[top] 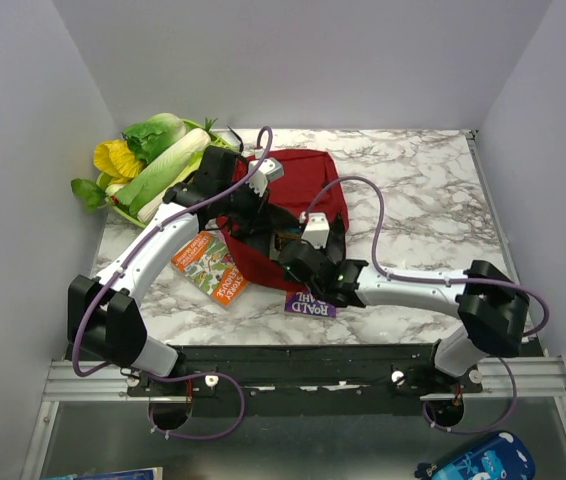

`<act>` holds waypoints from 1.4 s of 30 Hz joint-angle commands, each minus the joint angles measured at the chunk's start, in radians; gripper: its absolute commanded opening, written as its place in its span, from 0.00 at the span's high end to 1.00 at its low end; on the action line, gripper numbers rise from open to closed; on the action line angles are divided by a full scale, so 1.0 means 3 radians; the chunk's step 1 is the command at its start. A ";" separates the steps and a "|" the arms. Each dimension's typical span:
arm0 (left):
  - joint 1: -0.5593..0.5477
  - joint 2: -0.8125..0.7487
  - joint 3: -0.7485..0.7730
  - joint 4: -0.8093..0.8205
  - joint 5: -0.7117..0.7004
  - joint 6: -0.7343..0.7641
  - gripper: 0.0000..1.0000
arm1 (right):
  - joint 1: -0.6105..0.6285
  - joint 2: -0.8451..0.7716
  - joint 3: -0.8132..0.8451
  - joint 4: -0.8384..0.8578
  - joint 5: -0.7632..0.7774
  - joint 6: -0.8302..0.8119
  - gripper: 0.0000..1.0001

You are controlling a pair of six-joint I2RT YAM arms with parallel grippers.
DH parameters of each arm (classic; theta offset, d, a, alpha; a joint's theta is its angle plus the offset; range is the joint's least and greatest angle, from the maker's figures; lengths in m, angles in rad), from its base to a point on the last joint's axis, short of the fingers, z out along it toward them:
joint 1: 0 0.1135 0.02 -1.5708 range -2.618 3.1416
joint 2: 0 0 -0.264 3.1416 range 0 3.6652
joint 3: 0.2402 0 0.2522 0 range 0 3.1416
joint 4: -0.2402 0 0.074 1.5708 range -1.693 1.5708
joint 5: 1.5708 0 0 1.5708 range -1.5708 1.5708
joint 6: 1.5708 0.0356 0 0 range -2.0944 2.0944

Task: Pack the student bag
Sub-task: Place the book in the student bag, then move the book to the center of the board.

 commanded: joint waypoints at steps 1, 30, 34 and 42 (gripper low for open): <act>-0.0040 -0.0048 -0.0014 -0.0054 0.0077 -0.0081 1.00 | 0.0503 -0.0203 0.0149 -0.0469 0.0546 0.0114 0.33; -0.0040 -0.0053 0.0022 -0.0095 -0.0015 -0.0076 1.00 | 0.1175 0.1306 0.1096 -0.2171 0.1069 0.1221 0.38; -0.0040 -0.0053 0.0022 -0.0095 -0.0010 -0.0071 1.00 | 0.1175 0.1316 0.1019 -0.1910 0.0977 0.0992 0.38; -0.0040 -0.0048 0.0022 -0.0095 -0.0009 -0.0076 1.00 | 0.1150 0.1408 0.0978 -0.1735 0.0915 0.0883 0.44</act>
